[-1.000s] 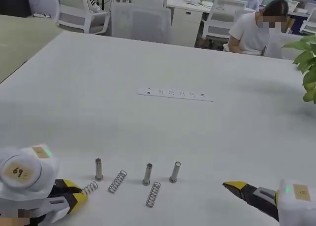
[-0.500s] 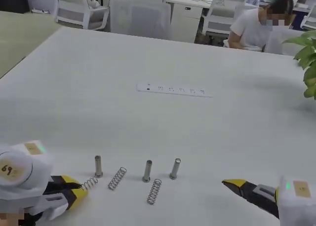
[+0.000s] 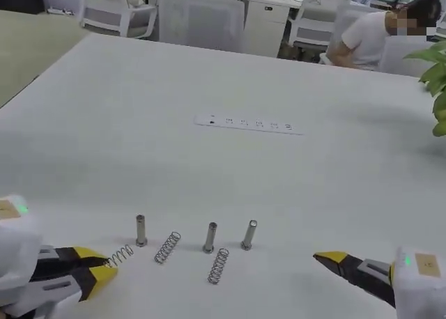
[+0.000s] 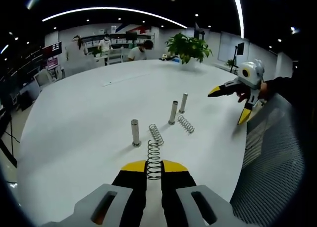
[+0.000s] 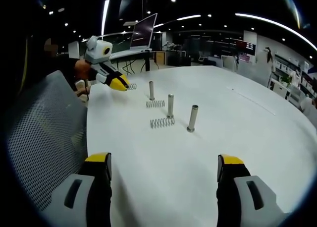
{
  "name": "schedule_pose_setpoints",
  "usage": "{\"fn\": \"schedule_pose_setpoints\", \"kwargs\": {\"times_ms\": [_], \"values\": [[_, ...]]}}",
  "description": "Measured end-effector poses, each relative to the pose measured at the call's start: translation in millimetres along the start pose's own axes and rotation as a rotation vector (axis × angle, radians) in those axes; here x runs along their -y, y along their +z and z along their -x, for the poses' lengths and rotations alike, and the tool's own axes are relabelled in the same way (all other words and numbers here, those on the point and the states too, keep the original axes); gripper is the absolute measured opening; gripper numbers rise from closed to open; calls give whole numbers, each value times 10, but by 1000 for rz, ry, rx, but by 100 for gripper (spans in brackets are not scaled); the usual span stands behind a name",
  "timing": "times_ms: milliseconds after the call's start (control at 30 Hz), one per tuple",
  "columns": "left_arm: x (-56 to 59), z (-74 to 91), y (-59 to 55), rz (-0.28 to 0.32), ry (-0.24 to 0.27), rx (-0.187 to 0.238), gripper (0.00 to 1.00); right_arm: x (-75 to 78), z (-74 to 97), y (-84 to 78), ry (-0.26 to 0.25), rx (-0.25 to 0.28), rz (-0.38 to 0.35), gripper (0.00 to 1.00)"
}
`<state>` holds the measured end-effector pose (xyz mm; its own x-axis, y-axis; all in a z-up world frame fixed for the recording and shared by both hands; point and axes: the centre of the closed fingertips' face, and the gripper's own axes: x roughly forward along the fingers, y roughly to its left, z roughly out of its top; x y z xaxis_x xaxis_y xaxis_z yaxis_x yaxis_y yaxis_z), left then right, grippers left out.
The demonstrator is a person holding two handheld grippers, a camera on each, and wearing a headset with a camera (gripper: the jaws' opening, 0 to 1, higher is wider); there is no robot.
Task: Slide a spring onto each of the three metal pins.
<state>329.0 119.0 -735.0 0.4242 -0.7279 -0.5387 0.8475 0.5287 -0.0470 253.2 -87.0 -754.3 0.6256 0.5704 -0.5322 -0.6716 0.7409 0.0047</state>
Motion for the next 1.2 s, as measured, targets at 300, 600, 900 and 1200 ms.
{"fn": "schedule_pose_setpoints", "kwargs": {"times_ms": [300, 600, 900, 1200], "values": [[164, -15, 151, -41, -50, 36, 3, -3, 8, 39, -2, 4, 8, 86], [268, -134, 201, -100, -96, 27, 3, -43, 12, 169, 11, 14, 37, 84], [351, -192, 243, -153, -150, 36, 3, -126, 14, 252, 48, 0, 77, 80], [479, -237, 262, -189, -211, 47, 3, -338, -17, 598, 127, 32, 134, 73]]}}
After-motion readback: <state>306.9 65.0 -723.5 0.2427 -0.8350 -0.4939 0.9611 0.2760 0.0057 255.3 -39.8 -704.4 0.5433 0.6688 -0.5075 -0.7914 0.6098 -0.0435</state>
